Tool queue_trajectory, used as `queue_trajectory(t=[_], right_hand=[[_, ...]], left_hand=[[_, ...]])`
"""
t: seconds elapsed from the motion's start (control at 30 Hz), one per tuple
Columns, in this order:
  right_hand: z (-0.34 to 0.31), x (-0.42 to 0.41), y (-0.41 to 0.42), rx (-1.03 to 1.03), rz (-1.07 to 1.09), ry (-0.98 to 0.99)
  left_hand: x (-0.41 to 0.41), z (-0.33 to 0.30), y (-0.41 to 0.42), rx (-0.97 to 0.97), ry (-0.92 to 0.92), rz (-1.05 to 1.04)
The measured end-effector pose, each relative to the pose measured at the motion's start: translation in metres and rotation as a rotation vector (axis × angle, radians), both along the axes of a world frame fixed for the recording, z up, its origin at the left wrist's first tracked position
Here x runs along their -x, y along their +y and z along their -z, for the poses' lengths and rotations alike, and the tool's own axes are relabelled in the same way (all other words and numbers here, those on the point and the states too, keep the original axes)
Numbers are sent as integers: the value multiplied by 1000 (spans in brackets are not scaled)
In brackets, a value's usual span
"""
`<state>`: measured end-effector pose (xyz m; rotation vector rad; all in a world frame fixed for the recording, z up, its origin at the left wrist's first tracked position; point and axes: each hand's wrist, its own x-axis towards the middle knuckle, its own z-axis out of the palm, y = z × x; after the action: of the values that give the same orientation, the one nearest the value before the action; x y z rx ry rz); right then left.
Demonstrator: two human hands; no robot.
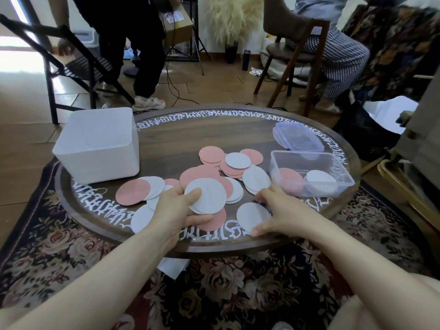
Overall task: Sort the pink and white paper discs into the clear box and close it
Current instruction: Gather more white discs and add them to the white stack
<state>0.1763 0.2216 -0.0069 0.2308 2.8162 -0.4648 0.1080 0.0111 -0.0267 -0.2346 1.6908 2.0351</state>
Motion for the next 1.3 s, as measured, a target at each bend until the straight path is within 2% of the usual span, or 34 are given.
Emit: queue_trajectory(t=[0.1, 0.37, 0.47, 0.57, 0.73, 0.83, 0.93, 1.0, 1.07, 1.17, 1.23, 1.3], right_hand=[[4, 1, -2, 13, 40, 4], [6, 8, 7, 281, 125, 102], [1, 8, 9, 562, 205, 170], [-1, 8, 7, 871, 261, 195], [3, 6, -12, 1081, 266, 208], [5, 5, -17, 1062, 220, 219], [8, 4, -15, 916, 119, 245], [7, 3, -13, 851, 47, 254], [4, 1, -9, 828, -3, 248], [-3, -1, -2, 726, -62, 254], [-6, -2, 0, 660, -62, 258], [-4, -3, -1, 636, -69, 251]], left_hand=[[0, 0, 0, 3, 0, 6], [-1, 1, 0, -12, -12, 39], [-4, 0, 0, 7, 4, 73], [-8, -3, 2, -88, -23, 136], [-16, -4, 7, -21, 142, 223], [-19, -3, 9, 10, 233, 233], [-21, 0, 11, 76, 388, 285], [-22, 3, 11, 207, 605, 356], [-24, 7, 11, 432, 874, 420], [-22, 12, 9, 891, 1444, 330], [-25, 11, 10, 924, 1527, 326], [-27, 14, 11, 805, 1392, 366]])
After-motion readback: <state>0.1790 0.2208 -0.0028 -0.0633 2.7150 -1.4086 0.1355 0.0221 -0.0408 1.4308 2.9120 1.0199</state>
